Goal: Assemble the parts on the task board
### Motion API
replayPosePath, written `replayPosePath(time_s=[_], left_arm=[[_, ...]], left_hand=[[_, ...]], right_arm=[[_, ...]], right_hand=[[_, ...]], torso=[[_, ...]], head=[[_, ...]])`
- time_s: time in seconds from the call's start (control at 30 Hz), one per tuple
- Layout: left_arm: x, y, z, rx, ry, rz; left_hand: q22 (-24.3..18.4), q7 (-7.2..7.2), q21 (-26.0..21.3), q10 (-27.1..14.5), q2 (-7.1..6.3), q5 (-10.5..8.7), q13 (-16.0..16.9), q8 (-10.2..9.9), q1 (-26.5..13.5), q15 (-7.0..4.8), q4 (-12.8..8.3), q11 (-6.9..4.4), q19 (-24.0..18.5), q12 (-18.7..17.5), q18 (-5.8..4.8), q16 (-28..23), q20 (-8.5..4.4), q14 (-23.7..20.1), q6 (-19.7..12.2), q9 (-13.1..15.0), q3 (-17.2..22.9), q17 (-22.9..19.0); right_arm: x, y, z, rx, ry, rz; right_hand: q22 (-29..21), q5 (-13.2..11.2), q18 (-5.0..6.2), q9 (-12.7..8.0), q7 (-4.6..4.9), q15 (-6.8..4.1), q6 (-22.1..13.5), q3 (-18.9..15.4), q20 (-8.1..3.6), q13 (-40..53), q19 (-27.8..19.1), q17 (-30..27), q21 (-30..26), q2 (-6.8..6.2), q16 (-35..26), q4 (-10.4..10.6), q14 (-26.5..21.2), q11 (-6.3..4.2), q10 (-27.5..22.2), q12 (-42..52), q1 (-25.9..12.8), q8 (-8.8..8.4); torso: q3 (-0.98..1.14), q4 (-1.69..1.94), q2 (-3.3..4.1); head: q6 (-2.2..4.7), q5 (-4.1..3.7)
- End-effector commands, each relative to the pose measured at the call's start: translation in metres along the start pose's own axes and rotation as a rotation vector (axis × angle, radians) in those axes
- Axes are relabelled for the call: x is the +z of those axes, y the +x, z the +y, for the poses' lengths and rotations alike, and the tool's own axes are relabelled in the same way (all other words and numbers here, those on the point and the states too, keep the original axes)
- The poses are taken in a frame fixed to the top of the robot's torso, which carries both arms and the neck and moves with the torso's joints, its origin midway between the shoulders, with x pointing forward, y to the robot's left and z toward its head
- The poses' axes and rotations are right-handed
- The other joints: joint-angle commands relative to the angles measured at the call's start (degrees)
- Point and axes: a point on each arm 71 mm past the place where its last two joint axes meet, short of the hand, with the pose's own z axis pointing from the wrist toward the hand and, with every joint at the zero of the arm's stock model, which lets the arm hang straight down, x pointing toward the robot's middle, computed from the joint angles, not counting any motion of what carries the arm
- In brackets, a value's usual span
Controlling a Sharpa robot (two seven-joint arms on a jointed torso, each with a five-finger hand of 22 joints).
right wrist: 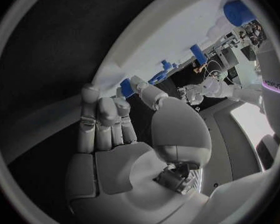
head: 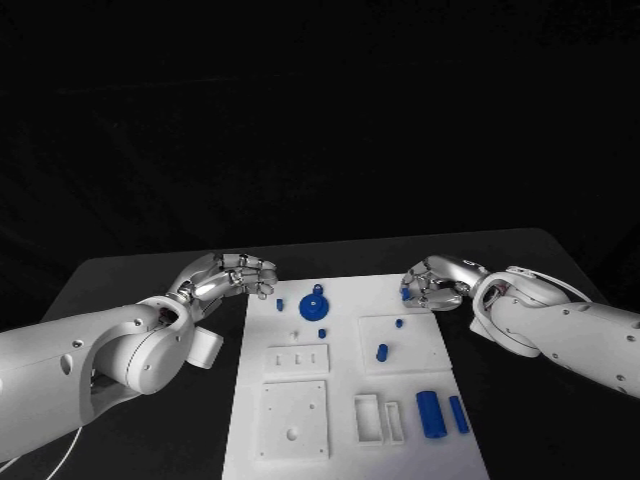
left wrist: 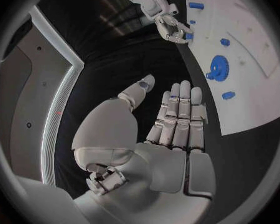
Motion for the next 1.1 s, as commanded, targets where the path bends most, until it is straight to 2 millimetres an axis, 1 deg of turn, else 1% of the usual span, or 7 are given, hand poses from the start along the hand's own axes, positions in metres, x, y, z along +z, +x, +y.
replayPosePath(time_s=[0.03,0.17,0.3,0.6,0.77,0.87,1.1], left_arm=[[0.0,0.004,0.001,-0.009,-0.025,0.05],[0.001,0.007,0.004,0.016,-0.065,0.071],[0.003,0.015,0.011,0.013,-0.173,0.142],[0.02,0.031,0.015,0.052,-0.287,0.188],[0.032,0.038,0.016,0.084,-0.327,0.177],[0.035,0.04,0.017,0.096,-0.35,0.169],[0.04,0.046,0.019,0.099,-0.387,0.151]], left_hand=[[0.9,-0.45,0.6,1.3,0.46,-0.24,0.2,0.6,-0.7,-0.24,0.4,-0.48,1.0,0.7,0.99,0.8,-0.3,1.1,1.5,0.1,-0.1,0.3],[1.1,-1.28,1.9,3.8,0.68,-0.89,0.5,1.1,-2.5,-1.41,1.2,-1.57,3.1,1.7,1.13,2.3,-1.35,3.4,3.8,0.0,-0.6,1.1],[1.3,-1.95,4.4,8.3,0.68,-1.57,1.7,1.2,-4.1,-3.63,2.2,-3.69,6.4,3.8,1.63,5.2,-2.97,7.3,5.5,-0.2,-1.3,3.0],[1.3,-2.03,7.5,11.1,-1.34,-4.27,3.6,-0.2,-9.0,-5.51,6.4,-5.18,8.2,6.6,1.3,9.3,-5.18,9.1,5.7,-1.3,-2.3,6.3],[1.3,-2.25,8.6,11.4,-1.49,-4.37,4.4,-0.4,-9.6,-6.05,7.4,-5.53,8.6,7.9,1.12,10.9,-5.85,9.3,6.1,-1.4,-2.3,7.4],[1.3,-3.21,12.1,12.5,-1.22,-4.81,6.9,-0.4,-11.4,-8.0,9.9,-6.76,10.1,12.5,1.34,15.9,-7.64,10.2,7.6,-1.6,-3.1,10.3],[1.3,-4.24,15.9,12.7,-1.97,-5.05,10.5,-0.4,-13.5,-9.71,12.6,-7.85,11.3,18.9,1.29,20.5,-9.36,11.5,9.4,-1.6,-4.6,12.3]], right_arm=[[-0.001,-0.002,0.004,-0.047,0.023,-0.037],[0.002,-0.011,0.017,-0.069,0.023,-0.054],[0.007,-0.018,0.033,-0.1,0.014,-0.058],[0.02,-0.017,0.082,-0.15,-0.04,-0.029],[0.024,-0.012,0.107,-0.165,-0.074,-0.024],[0.028,-0.007,0.119,-0.164,-0.097,-0.008],[0.033,-0.001,0.138,-0.16,-0.13,0.011]], right_hand=[[1.1,-0.1,2.59,1.0,1.32,-0.52,1.8,0.6,-0.2,0.1,0.3,0.1,0.5,-0.2,0.3,0.2,-0.1,-0.38,0.0,0.2,0.4,0.68],[1.2,0.1,2.59,1.1,1.24,-0.58,2.0,0.3,-0.24,0.2,0.4,0.3,0.6,-0.96,0.4,0.3,-0.1,-0.45,0.1,0.3,-0.1,0.79],[1.2,0.1,2.59,1.2,1.18,-0.63,2.1,0.2,-0.29,0.3,0.5,0.3,0.7,-1.4,0.4,0.4,-0.1,-0.5,0.2,0.3,-0.4,0.87],[1.1,0.0,2.59,1.4,1.05,-0.76,2.3,0.1,-0.4,0.4,0.6,0.4,0.8,-2.12,0.5,0.5,0.0,-0.63,0.4,0.4,-0.7,1.0],[1.1,0.0,2.59,1.5,1.01,-0.8,2.3,0.1,-0.46,0.4,0.6,0.4,0.9,-2.5,0.5,0.5,0.0,-0.68,0.4,0.4,-0.7,1.03],[1.1,0.0,2.59,1.5,0.98,-0.83,2.4,0.1,-0.5,0.4,0.6,0.4,0.9,-2.93,0.5,0.5,0.0,-0.71,0.5,0.5,-0.6,1.05],[1.1,0.0,2.59,1.6,0.96,-0.86,2.4,0.3,-0.53,0.4,0.7,0.5,0.9,-2.84,0.5,0.6,0.0,-0.73,0.5,0.4,-0.5,1.07]], torso=[[-0.04,-0.08,-0.04],[0.0,-0.21,-0.13],[-0.2,-0.39,-0.49],[-0.36,-0.97,-1.42],[-0.68,-1.0,-2.25],[-0.77,-1.05,-2.62],[-0.79,-0.95,-3.07]], head=[[0.26,0.01],[0.48,0.23],[0.65,0.25],[0.69,1.39],[0.56,2.04],[0.43,2.44],[0.19,3.04]])
